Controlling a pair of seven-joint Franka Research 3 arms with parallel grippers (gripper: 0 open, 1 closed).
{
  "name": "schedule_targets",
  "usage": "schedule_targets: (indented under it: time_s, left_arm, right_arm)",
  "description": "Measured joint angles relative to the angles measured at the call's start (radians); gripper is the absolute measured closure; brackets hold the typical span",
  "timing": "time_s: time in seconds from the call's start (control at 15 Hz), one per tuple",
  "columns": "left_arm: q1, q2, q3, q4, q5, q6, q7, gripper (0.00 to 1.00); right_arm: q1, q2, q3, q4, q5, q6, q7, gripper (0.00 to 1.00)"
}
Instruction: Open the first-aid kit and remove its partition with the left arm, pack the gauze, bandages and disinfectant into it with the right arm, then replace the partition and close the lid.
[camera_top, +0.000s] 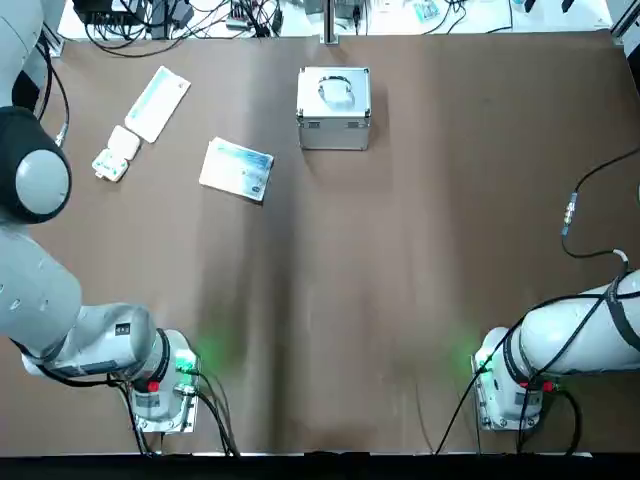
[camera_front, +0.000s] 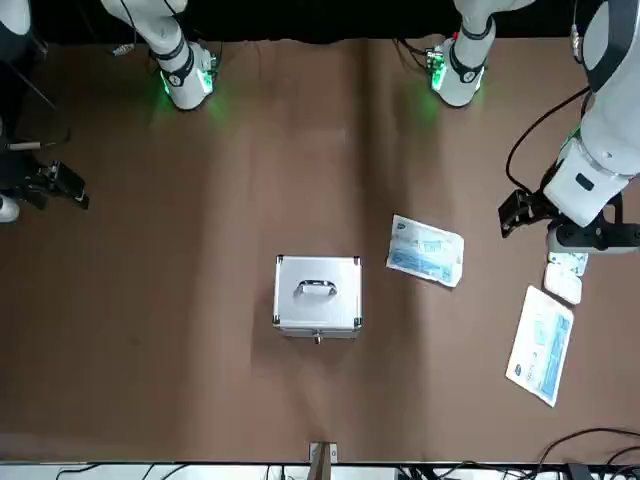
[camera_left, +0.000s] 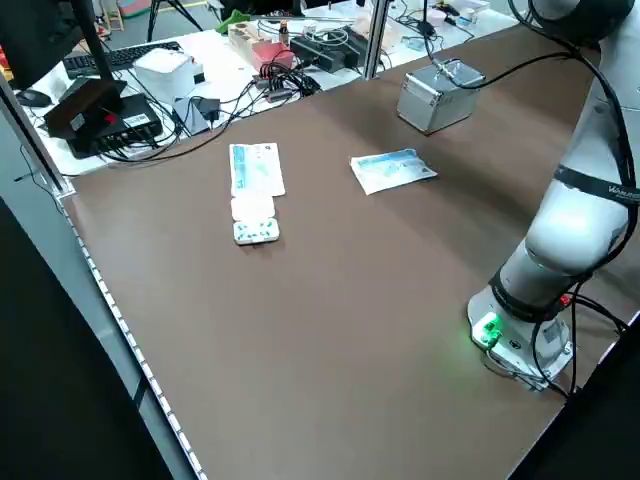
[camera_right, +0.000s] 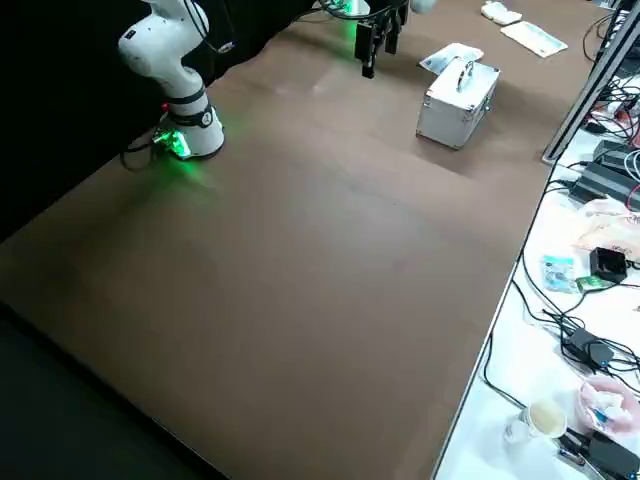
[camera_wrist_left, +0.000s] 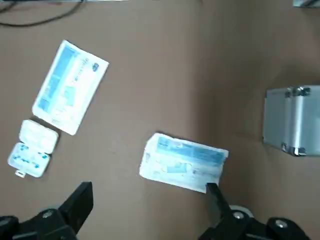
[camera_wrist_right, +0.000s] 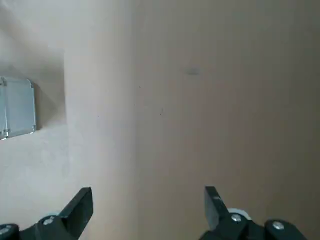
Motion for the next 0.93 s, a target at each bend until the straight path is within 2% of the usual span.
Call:
schedule_targets:
  time_s: [0.2,0.47,0.93]
  left_arm:
    - [-0.023,-0.048,0.018,-0.045,-0.039,-0.014,0.0,0.01]
    - [-0.176,-0.176,0.204,-0.168,-0.076,-0.009,0.003,0.0]
    - [-0.169,-0.191,0.228,-0.181,-0.077,-0.008,0.035,0.01]
  right_arm:
    - [0.004,0.0,0.0,0.0,0.0,0.0,0.0,0.01]
    - [0.005,0.0,0.0,0.0,0.0,-0.001,0.0,0.01]
    - [0.003,0.0,-0.005,0.001,0.0,-0.019,0.0,0.01]
